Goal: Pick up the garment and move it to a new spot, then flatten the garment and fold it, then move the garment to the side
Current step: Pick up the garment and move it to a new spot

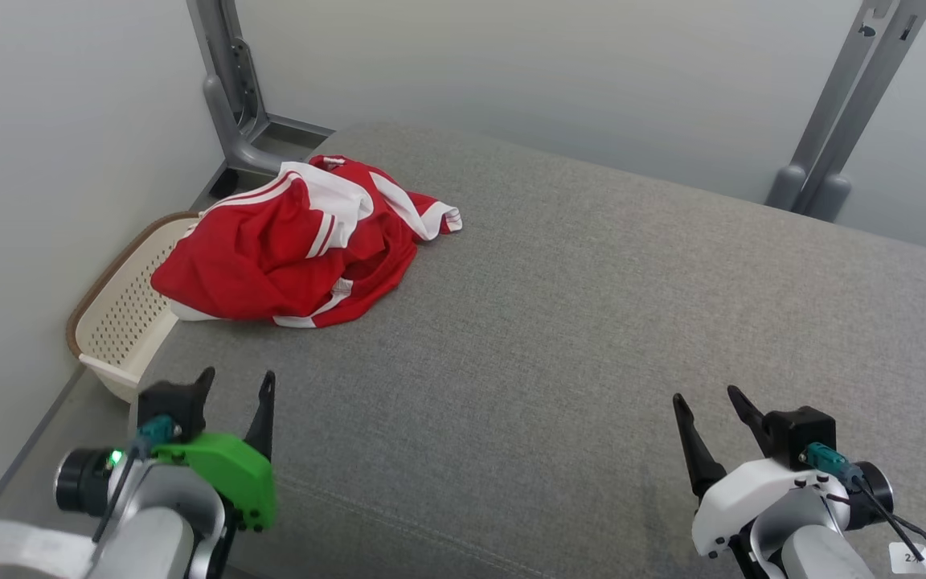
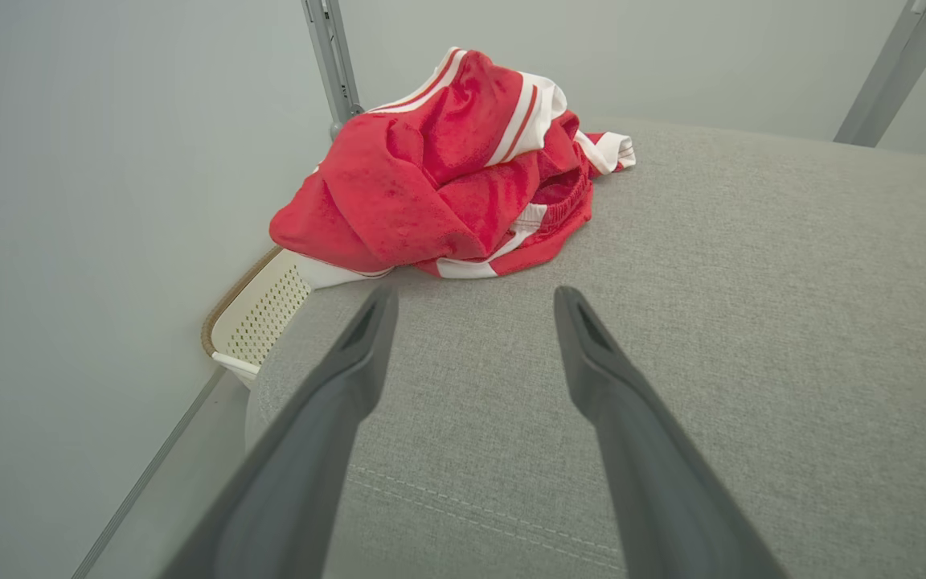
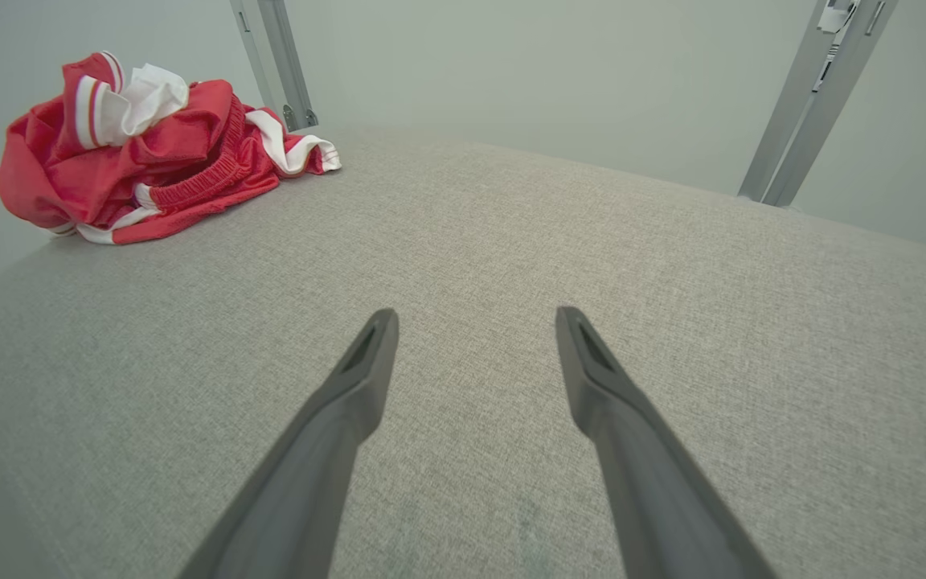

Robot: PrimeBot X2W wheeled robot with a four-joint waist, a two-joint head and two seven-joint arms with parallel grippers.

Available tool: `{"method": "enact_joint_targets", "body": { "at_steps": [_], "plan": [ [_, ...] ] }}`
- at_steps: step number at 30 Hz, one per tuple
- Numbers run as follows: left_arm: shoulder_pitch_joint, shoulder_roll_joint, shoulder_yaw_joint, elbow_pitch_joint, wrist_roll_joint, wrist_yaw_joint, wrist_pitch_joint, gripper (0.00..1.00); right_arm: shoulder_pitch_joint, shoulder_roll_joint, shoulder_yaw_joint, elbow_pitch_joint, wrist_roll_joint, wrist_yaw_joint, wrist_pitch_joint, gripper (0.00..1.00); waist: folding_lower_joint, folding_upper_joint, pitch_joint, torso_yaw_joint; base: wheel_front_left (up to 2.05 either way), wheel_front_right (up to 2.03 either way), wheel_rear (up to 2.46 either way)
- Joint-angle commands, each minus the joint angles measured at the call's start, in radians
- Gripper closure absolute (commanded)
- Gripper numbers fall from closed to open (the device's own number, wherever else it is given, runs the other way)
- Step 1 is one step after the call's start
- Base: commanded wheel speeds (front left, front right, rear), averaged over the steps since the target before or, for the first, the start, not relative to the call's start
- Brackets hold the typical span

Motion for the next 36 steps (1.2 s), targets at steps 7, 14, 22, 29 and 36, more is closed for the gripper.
{"method": "enact_joint_targets", "body": {
  "at_steps": [7,14,22,29,36],
  "plan": [
    [-0.287,-0.007,-0.028,0.154,-0.003,-0.068,0.169,0.00,-0.028,-0.004,0.003,-0.101,-0.059,0.000,0.054,0.00,0.0000,-0.0001,0.132,-0.041,0.00,0.00,0.00],
    [-0.531,-0.019,-0.039,0.293,-0.017,-0.133,0.255,0.00,-0.042,-0.004,0.015,-0.233,-0.125,0.000,0.137,0.00,0.0000,-0.0001,0.266,-0.099,0.00,0.00,0.00],
    [-0.689,0.004,-0.057,0.444,-0.002,-0.146,0.319,0.00,-0.066,-0.004,0.031,-0.340,-0.158,0.000,0.186,0.00,0.0000,-0.0001,0.374,-0.160,0.00,0.00,0.00],
    [-0.751,0.015,-0.056,0.541,0.004,-0.119,0.330,0.52,-0.066,-0.004,0.029,-0.366,-0.160,0.000,0.191,0.00,0.0000,-0.0001,0.400,-0.183,0.00,0.00,0.00],
    [-0.787,0.000,-0.060,0.588,-0.004,-0.113,0.322,1.00,-0.059,-0.003,0.024,-0.342,-0.133,0.000,0.175,0.00,0.0000,-0.0001,0.363,-0.184,0.00,0.00,0.00]
  ]
}}
